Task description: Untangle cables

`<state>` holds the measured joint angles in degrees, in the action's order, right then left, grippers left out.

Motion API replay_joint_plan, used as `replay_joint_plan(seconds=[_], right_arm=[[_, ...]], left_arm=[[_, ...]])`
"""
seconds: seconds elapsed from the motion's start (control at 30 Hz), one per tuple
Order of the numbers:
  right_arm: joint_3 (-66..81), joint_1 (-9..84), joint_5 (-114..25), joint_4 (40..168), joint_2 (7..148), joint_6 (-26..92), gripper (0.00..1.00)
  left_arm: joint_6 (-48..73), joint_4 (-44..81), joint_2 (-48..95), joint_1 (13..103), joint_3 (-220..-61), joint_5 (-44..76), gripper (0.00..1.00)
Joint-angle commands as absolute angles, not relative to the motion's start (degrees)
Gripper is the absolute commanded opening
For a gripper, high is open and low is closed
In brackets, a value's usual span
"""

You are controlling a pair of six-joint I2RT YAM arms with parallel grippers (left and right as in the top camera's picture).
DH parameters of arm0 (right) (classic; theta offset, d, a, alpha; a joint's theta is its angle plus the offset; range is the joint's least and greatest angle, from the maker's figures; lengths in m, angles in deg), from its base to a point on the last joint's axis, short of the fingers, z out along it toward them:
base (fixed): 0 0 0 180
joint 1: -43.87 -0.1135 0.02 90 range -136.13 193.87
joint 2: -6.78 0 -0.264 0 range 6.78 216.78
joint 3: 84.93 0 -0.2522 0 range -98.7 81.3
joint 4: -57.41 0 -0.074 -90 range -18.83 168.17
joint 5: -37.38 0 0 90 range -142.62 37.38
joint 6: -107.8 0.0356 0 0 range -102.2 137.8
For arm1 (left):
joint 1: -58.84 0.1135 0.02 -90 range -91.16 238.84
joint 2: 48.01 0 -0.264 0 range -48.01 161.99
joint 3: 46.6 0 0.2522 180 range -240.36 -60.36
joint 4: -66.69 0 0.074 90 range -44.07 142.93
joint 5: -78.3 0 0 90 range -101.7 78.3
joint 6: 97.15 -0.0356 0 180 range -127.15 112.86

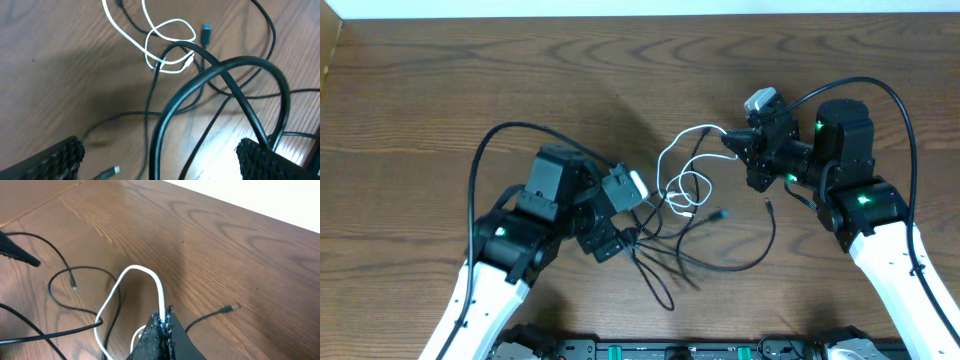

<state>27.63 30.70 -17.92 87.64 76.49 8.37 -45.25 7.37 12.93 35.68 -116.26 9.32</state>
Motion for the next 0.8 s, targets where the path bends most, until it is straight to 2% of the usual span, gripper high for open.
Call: replay_joint_plan(seconds=[0.0,0.1,0.3,0.6,0.77], right_arm=[[27.1,31.0,-17.9,87.7,75.8,9.0,0.01],[27.1,31.0,-17.9,87.7,75.8,9.0,0.01],[27.1,31.0,-11.2,88.0,75.8,5.9,0.01],[27.1,31.0,-10.6,97.6,75.8,-5.0,0.01],[27.1,31.1,-13.1,100.0,75.8,-3.6,0.01]], left_arm=[[-48.6,6.4,13.4,35.7,-117.7,3.9,0.99],[-41.0,7.0,16.3,35.7,-117.0,-3.4,0.98],[-28.1,13.3,23.6,35.7,-117.0,-5.3,0.98],[-26.9,22.7,25.9,35.7,-117.0,-0.5,0.99],[-25.0,28.0,25.9,35.7,-117.0,-2.1,0.89]])
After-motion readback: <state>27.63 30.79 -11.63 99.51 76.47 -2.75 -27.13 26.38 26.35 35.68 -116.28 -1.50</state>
